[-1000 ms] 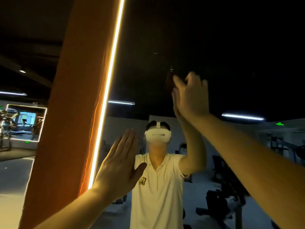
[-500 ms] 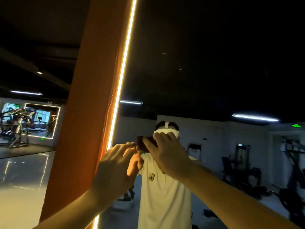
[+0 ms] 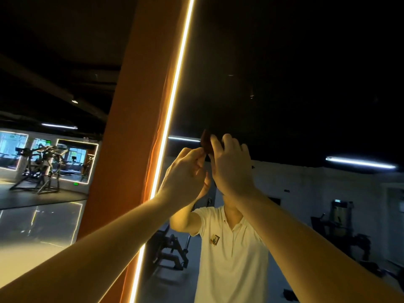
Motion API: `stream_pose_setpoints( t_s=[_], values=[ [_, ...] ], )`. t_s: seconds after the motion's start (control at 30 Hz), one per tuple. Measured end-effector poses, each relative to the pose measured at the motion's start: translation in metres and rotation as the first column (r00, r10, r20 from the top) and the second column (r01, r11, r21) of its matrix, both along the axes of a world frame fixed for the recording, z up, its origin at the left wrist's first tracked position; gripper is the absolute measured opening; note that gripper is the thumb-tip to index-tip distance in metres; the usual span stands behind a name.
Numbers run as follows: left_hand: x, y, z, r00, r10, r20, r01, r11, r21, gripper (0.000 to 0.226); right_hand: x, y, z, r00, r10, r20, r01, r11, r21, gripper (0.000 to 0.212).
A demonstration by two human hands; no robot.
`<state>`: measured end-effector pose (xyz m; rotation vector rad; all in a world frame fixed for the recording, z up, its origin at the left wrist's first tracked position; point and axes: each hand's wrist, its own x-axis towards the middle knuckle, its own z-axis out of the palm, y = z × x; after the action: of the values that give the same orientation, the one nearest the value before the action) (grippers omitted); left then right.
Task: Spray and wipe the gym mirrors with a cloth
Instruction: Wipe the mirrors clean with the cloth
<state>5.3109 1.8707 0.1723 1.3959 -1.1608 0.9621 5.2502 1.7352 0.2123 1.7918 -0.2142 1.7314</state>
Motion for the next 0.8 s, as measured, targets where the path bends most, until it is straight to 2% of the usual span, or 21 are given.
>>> stream_pose_setpoints(
  t_s=[0.13, 0.23, 0.27, 0.33, 0.43, 0.53, 0.63, 0.67, 0.73, 0.8],
  values=[
    [-0.006, -0.009, 0.014, 0.999, 0.005, -0.047, -0.007, 0.999, -0.045, 0.035, -0.006, 0.0, -0.002, 0.995, 0.079, -0.059, -0.075, 0.995, 0.06, 0.065],
    [-0.01, -0.016, 0.02, 0.992, -0.079, -0.102, 0.069, 0.993, -0.095, 0.056, -0.017, -0.005, -0.009, 0.98, 0.152, -0.125, -0.142, 0.986, 0.091, 0.081],
    [-0.012, -0.019, 0.021, 0.992, -0.095, -0.085, 0.086, 0.991, -0.105, 0.061, -0.021, -0.007, -0.012, 0.974, 0.172, -0.148, -0.16, 0.983, 0.089, 0.085],
    [-0.015, -0.024, 0.021, 0.999, -0.033, -0.011, 0.031, 0.995, -0.099, 0.057, -0.03, -0.011, -0.019, 0.954, 0.238, -0.181, -0.225, 0.971, 0.086, 0.088],
    [-0.01, -0.02, 0.026, 0.994, 0.102, 0.046, -0.098, 0.993, -0.071, 0.039, -0.047, -0.023, -0.028, 0.906, 0.33, -0.265, -0.326, 0.943, 0.062, 0.081],
    [0.005, -0.009, 0.039, 0.972, 0.229, 0.053, -0.222, 0.969, -0.111, 0.033, -0.057, -0.036, -0.036, 0.865, 0.331, -0.376, -0.352, 0.936, 0.013, 0.07],
    [0.01, -0.014, 0.047, 0.872, 0.484, 0.07, -0.464, 0.864, -0.195, 0.033, -0.057, -0.043, -0.04, 0.877, 0.285, -0.388, -0.325, 0.945, -0.04, 0.064],
    [0.006, -0.019, 0.046, 0.849, 0.524, 0.072, -0.497, 0.837, -0.229, 0.032, -0.057, -0.044, -0.041, 0.875, 0.292, -0.387, -0.33, 0.943, -0.036, 0.062],
    [-0.004, -0.034, 0.037, 0.874, 0.485, 0.039, -0.457, 0.845, -0.276, 0.035, -0.056, -0.043, -0.04, 0.872, 0.313, -0.376, -0.35, 0.936, -0.032, 0.059],
    [-0.017, -0.049, 0.018, 0.928, 0.372, 0.019, -0.353, 0.894, -0.274, 0.045, -0.054, -0.044, -0.04, 0.862, 0.347, -0.369, -0.383, 0.924, -0.024, 0.055]
  ],
)
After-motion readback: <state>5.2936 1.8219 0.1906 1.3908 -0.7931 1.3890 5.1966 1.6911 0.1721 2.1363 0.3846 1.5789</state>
